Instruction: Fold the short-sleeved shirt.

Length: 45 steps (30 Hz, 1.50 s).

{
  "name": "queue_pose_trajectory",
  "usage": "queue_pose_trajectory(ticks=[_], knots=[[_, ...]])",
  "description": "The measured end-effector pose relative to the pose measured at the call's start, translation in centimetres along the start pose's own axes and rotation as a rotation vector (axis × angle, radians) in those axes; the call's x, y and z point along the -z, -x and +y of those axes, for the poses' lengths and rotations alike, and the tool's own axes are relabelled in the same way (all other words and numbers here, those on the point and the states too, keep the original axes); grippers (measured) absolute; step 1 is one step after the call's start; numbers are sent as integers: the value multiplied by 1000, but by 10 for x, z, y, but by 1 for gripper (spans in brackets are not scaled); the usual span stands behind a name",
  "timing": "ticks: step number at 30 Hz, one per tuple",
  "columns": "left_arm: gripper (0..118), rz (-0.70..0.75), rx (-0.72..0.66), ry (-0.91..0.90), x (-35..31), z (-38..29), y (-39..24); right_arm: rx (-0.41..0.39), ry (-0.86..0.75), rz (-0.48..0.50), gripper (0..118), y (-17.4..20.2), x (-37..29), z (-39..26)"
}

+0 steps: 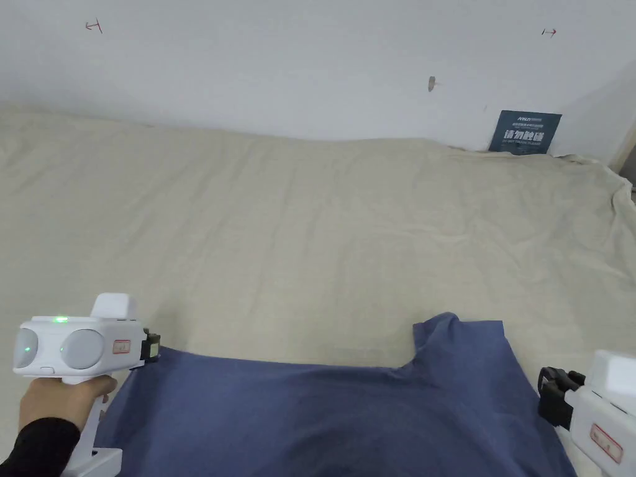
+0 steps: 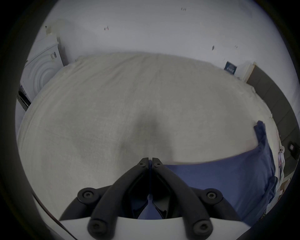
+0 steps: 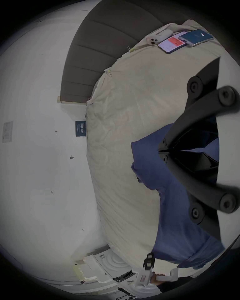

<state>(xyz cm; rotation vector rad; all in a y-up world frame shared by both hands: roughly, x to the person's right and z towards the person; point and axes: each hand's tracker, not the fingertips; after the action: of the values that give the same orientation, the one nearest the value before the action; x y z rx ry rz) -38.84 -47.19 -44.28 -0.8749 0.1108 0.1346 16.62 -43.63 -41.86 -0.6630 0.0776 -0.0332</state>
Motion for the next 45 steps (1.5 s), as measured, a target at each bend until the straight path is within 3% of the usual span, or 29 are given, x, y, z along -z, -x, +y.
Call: queue_pose_trajectory(ticks=[4, 8, 10, 16, 21, 22, 25, 28, 32, 36, 45], knots=[[0, -25, 22, -64, -36, -3, -4, 23, 91, 8, 4, -12, 45, 15], [0, -41, 30, -87, -58, -1, -6, -3, 180, -12, 80, -21, 87, 22], [0, -46, 37, -93, -65, -1, -7, 5, 214, -38, 87, -18, 100, 20], [0, -54, 34, -98, -69, -1, -5, -44, 333, -92, 87, -13, 136, 9], [0, -51, 34, -87, -66, -2, -4, -80, 332, -78, 70, -4, 136, 4], [0, -49, 31, -84, -65, -2, -4, -70, 333, -67, 62, -11, 138, 3], [0, -41, 23, -81, -63, -5, -2, -107, 319, -27, 1, -5, 131, 5], [0, -30, 15, -75, -63, -9, -1, -169, 308, -31, 1, -7, 127, 3], [0, -23, -3, -79, -71, -14, 4, -125, 230, -6, 1, -4, 85, 10], [0, -7, -27, -83, -82, -18, 9, -141, 146, 45, 1, -1, 26, 21], [0, 29, -49, -75, -124, -50, 19, -95, 44, 170, 1, -32, -88, 11]])
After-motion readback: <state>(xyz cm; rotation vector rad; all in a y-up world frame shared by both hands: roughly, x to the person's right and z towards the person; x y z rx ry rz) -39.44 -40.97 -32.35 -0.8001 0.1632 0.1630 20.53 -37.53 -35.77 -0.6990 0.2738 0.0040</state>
